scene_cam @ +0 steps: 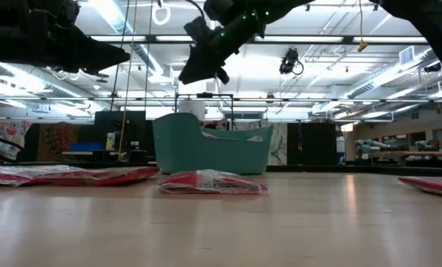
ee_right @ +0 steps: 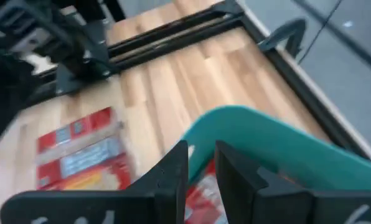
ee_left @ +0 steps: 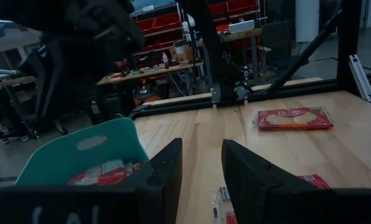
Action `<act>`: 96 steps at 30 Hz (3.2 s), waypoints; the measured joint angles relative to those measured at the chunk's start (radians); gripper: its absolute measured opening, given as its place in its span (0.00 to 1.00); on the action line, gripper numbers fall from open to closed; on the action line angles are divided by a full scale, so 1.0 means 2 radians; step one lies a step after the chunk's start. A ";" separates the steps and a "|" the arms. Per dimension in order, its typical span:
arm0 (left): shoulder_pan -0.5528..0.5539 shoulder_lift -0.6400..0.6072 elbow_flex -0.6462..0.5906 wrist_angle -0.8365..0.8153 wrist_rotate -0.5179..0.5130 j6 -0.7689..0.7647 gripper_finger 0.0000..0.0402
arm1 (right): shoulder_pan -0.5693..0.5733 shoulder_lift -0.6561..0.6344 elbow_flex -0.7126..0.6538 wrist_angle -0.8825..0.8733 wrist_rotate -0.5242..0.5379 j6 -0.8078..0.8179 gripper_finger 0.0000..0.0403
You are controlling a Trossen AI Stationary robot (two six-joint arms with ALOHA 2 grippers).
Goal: Sort popcorn bags into baskets
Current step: Put the popcorn bag into the blue bin
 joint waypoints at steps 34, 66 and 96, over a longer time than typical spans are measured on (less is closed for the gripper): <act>0.000 0.000 0.000 -0.001 0.000 -0.014 0.30 | 0.212 0.000 -0.033 -0.339 0.074 0.035 0.21; 0.000 0.000 0.000 -0.003 0.000 -0.013 0.30 | 0.274 -0.013 -0.333 -0.320 -0.056 0.201 0.15; 0.000 0.000 0.000 -0.001 0.000 -0.014 0.30 | 0.245 -0.009 -0.124 -0.235 0.219 0.102 0.19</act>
